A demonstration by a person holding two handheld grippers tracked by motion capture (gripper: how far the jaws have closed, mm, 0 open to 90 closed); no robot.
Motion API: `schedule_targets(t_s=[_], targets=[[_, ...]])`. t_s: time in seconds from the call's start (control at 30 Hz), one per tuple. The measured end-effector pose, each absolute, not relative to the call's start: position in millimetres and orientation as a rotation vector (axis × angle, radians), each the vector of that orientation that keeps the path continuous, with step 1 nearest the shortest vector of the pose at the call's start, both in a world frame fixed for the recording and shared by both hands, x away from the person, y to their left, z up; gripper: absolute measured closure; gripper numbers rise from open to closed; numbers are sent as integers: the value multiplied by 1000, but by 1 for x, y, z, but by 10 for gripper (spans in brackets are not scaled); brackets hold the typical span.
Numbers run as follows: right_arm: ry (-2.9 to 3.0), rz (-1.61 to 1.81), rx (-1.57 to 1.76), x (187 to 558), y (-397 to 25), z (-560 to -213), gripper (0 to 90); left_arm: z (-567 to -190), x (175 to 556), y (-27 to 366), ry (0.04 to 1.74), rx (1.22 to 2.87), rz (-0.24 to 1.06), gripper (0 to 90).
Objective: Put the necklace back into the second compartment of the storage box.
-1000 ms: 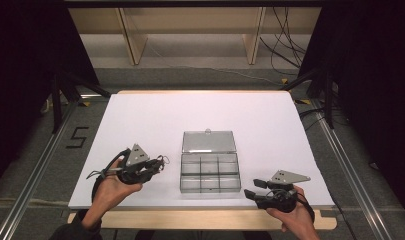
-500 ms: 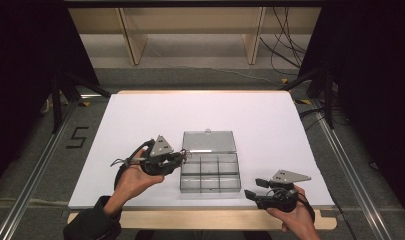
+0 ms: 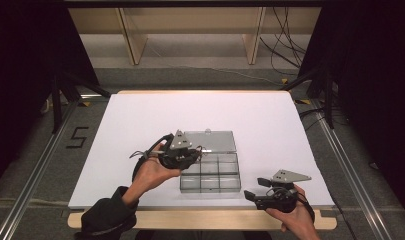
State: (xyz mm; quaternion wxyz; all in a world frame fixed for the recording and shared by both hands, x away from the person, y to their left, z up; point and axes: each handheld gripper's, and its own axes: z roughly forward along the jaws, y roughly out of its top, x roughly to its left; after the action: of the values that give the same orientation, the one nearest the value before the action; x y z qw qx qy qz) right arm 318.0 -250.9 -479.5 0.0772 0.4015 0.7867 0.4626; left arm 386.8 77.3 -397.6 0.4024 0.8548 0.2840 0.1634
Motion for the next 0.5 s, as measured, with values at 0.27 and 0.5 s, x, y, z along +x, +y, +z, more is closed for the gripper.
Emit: schedule_targets(t_s=[0.27,0.5], targets=[[2343,1370,1196,318,-251,-480,255,-401,399,60,702,2171,401,780],[2344,1336,1208,317,-252,-478,262,-408,406,46,701,2192,371,780]])
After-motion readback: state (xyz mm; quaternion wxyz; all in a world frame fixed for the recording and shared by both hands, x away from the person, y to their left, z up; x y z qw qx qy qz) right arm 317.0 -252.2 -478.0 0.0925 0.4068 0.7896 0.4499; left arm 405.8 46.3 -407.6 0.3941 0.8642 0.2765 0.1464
